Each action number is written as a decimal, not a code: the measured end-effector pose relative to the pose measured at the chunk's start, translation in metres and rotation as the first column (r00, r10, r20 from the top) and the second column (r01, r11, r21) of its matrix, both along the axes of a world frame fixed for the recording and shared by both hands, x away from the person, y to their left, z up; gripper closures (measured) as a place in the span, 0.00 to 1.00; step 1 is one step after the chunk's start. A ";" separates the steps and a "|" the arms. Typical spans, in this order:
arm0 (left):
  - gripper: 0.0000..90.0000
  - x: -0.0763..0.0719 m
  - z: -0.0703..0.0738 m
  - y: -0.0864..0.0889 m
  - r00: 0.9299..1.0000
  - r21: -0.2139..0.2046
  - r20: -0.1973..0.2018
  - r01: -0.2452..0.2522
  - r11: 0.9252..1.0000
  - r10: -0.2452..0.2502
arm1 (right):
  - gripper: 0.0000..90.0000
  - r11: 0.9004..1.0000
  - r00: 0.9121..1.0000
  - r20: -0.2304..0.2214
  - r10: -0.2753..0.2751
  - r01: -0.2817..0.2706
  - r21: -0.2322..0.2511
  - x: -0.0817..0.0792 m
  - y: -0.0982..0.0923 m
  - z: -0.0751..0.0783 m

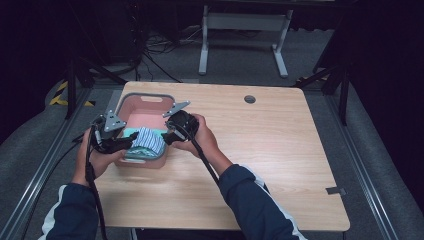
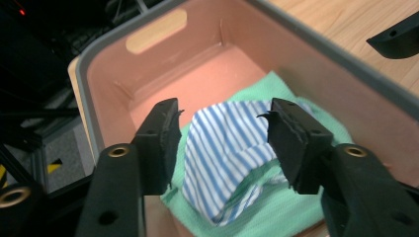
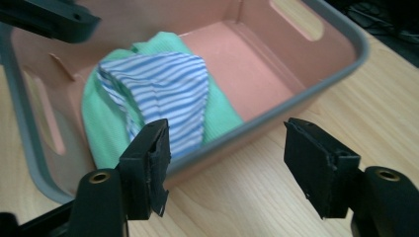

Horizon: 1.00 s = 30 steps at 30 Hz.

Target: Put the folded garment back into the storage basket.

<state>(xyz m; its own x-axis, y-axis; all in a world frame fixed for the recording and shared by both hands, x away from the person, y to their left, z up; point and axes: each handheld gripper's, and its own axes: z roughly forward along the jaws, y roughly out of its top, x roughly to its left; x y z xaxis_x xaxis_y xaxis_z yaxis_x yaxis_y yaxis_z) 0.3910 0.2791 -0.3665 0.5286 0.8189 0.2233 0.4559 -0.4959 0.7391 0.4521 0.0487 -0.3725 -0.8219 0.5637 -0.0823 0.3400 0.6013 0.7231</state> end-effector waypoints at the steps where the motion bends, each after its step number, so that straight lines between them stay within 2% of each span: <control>1: 0.46 -0.001 0.001 -0.001 1.000 -0.017 0.003 0.001 1.000 -0.001 | 0.37 1.000 1.000 0.010 -0.009 0.009 -0.005 0.000 -0.003 0.001; 7: 0.36 -0.006 0.005 -0.008 1.000 -0.061 0.001 0.027 0.998 -0.027 | 0.36 0.999 0.999 0.037 -0.018 0.019 -0.028 -0.002 -0.019 0.006; 11: 0.31 -0.010 0.008 -0.018 0.997 -0.083 0.017 0.074 0.994 -0.073 | 0.34 0.999 0.998 0.058 -0.012 0.014 -0.047 -0.007 -0.031 0.007; 14: 0.29 -0.014 0.010 -0.025 0.994 -0.120 0.018 0.112 0.986 -0.111 | 0.33 0.996 0.998 0.062 0.004 0.001 -0.085 -0.010 -0.040 0.006; 16: 0.26 -0.016 0.010 -0.032 0.992 -0.117 0.021 0.126 0.985 -0.124 | 0.32 0.995 0.998 0.064 0.003 0.003 -0.101 -0.013 -0.046 0.005; 20: 0.25 -0.022 0.010 -0.046 0.988 -0.084 0.031 0.156 0.984 -0.154 | 0.32 0.994 0.998 0.061 0.000 0.007 -0.113 -0.019 -0.058 0.002; 23: 0.25 -0.030 0.010 -0.059 0.981 -0.051 0.042 0.190 0.980 -0.188 | 0.31 0.992 0.998 0.064 -0.002 0.010 -0.124 -0.023 -0.070 -0.001; 28: 0.25 -0.035 0.006 -0.071 0.975 -0.041 0.030 0.220 0.975 -0.219 | 0.31 0.992 0.998 0.063 -0.007 0.015 -0.127 -0.028 -0.084 -0.003; 30: 0.25 -0.039 0.003 -0.080 0.972 -0.024 0.019 0.237 0.971 -0.236 | 0.31 0.991 0.998 0.067 -0.010 0.019 -0.130 -0.030 -0.091 -0.004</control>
